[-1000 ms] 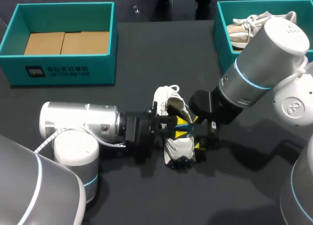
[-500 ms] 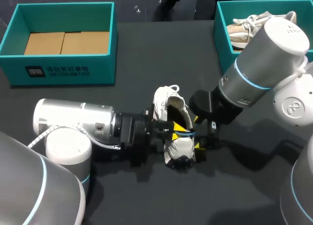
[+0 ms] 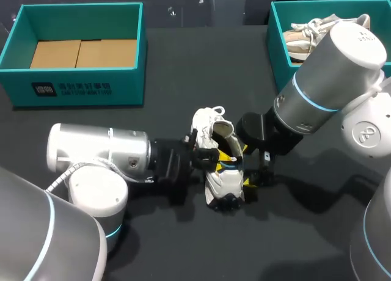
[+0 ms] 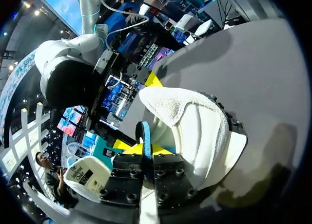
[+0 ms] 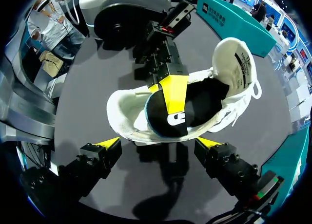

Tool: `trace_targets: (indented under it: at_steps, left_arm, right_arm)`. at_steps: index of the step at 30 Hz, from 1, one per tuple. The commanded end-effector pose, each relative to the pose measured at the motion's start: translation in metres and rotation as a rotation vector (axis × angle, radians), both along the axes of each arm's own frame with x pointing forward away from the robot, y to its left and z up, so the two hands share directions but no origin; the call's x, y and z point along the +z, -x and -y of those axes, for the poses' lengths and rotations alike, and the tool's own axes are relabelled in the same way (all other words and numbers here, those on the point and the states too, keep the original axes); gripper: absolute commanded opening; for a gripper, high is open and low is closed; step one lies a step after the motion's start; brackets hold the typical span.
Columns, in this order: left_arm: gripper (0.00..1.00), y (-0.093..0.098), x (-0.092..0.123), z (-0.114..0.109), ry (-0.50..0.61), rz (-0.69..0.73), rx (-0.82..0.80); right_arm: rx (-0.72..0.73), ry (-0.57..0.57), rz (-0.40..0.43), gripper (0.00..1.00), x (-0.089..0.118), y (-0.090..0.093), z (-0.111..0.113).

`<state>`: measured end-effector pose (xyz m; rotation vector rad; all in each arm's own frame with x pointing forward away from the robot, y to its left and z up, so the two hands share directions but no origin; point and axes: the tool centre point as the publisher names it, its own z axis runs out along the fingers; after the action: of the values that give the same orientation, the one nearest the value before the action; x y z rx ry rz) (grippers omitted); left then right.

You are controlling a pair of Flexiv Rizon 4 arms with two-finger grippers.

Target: Take the shoe out of the shoebox, open the shoe tongue, remove and reinsert the insole, then place the shoe into the shoebox

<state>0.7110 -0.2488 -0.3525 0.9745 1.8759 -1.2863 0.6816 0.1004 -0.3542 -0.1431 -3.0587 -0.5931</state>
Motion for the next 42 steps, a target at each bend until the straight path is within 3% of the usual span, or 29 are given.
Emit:
trace_targets:
  at_steps: [1, 7, 10, 12, 16, 21, 30, 32, 33, 42]
  left_arm:
    - [0.0, -0.01, -0.009, 0.004, -0.005, 0.0, 0.019]
    - [0.0, -0.001, 0.001, -0.003, 0.039, -0.068, -0.001]
    - [0.25, 0.008, 0.011, -0.006, 0.08, -0.118, -0.023]
    - [0.34, 0.013, 0.019, -0.007, 0.107, -0.147, -0.032]
    - [0.38, 0.021, 0.032, -0.007, 0.133, -0.177, -0.042]
    - [0.41, 0.026, 0.033, -0.001, 0.121, -0.209, -0.046]
    - [0.39, 0.025, 0.016, 0.01, 0.063, -0.263, 0.002]
    - [0.29, 0.022, 0.009, 0.014, 0.032, -0.282, 0.009]
    - [0.0, 0.021, 0.005, 0.015, 0.008, -0.283, 0.013]
    - [0.0, -0.001, -0.023, 0.008, -0.128, -0.16, 0.037]
  right_arm:
    - [-0.002, 0.001, 0.003, 1.0, -0.001, 0.001, -0.001]
    - [-0.002, 0.001, 0.003, 1.0, -0.001, 0.001, -0.001]
    - [-0.002, 0.001, 0.003, 1.0, -0.001, 0.001, -0.001]
    - [-0.002, 0.001, 0.003, 1.0, -0.001, 0.001, -0.001]
    - [-0.002, 0.001, 0.003, 1.0, -0.001, 0.001, -0.001]
    - [-0.002, 0.001, 0.003, 1.0, -0.001, 0.001, -0.001]
    - [-0.002, 0.001, 0.003, 1.0, -0.001, 0.001, -0.001]
    - [-0.002, 0.001, 0.003, 1.0, -0.001, 0.001, -0.001]
    - [-0.002, 0.001, 0.003, 1.0, -0.001, 0.001, -0.001]
    - [-0.002, 0.001, 0.003, 1.0, -0.001, 0.001, -0.001]
